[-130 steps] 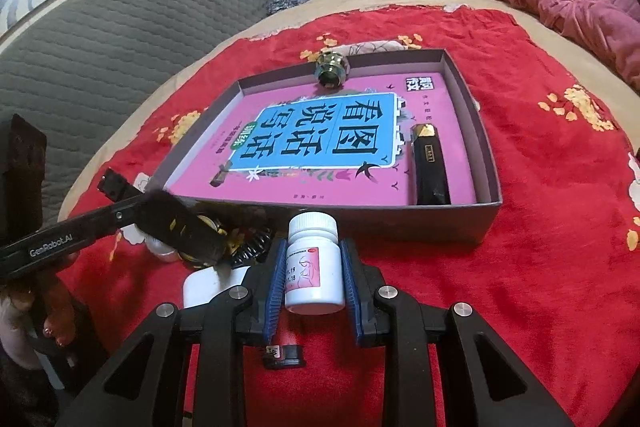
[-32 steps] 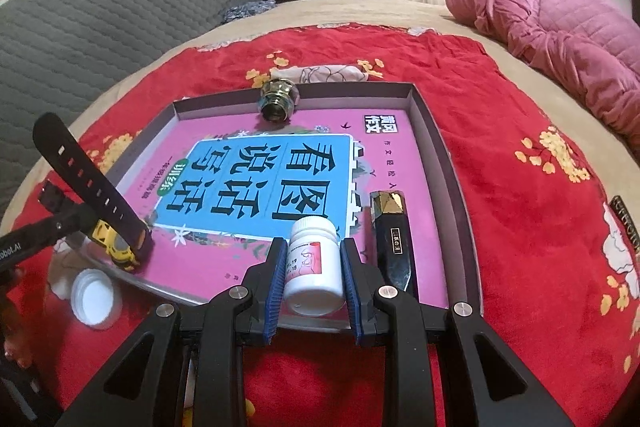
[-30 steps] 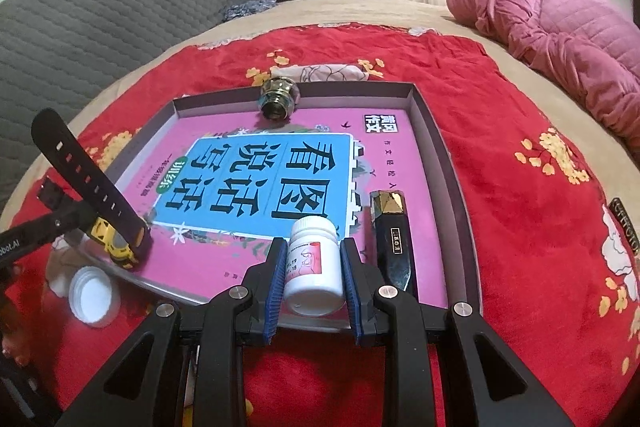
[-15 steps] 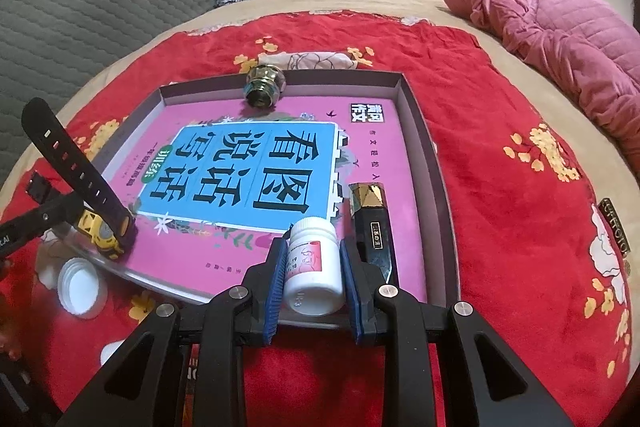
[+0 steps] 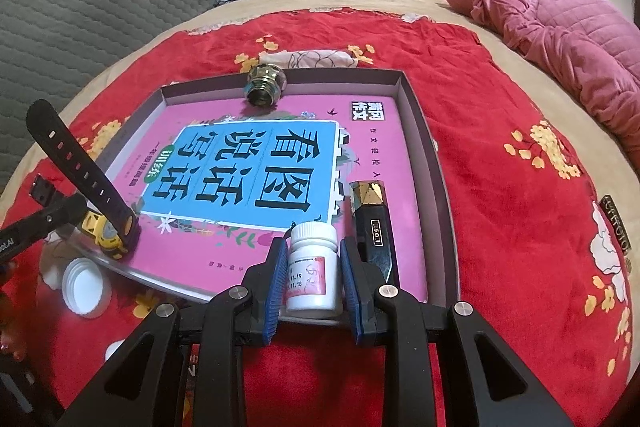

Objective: Organize rigid objects
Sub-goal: 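Carry pill bottle into the box with right gripper while left carries the watch, then open right gripper to drop the bottle while left lowers the watch into the box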

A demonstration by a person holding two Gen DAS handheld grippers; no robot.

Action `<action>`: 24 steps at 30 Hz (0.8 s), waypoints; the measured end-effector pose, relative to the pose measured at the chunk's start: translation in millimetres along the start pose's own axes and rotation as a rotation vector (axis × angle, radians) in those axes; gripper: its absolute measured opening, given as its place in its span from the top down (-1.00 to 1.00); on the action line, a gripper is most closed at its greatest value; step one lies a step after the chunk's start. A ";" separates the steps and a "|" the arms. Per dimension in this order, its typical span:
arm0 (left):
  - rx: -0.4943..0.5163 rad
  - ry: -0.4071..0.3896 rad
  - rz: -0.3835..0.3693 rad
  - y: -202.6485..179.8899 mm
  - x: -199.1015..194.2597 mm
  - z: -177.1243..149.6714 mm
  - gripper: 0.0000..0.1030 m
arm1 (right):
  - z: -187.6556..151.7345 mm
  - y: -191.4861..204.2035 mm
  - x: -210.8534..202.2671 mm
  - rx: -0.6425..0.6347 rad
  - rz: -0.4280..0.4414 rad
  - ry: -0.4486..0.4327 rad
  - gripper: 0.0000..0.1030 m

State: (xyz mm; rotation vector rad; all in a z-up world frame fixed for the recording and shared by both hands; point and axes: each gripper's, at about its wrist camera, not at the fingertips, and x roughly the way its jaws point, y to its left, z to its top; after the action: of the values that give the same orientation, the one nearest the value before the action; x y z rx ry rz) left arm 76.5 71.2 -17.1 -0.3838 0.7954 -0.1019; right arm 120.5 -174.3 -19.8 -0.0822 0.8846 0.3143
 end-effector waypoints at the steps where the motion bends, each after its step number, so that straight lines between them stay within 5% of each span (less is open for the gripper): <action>1: -0.001 0.001 -0.001 0.1 0.1 0.0 0.92 | -0.7 -0.1 -1.5 0.002 0.003 -0.005 0.46; 12: 0.012 0.004 0.016 -2.0 -0.8 -2.4 0.91 | -8.4 4.0 -33.2 -0.013 0.045 -0.094 0.41; 24: 0.029 0.002 0.045 -2.0 -4.2 -2.2 0.89 | -15.6 7.6 -38.0 -0.031 0.037 -0.097 0.35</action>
State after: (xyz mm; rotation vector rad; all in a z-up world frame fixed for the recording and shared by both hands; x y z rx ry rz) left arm 72.1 69.7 -14.9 -0.3381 0.8029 -0.0712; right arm 84.1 -179.2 0.1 -0.0785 0.7859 0.3631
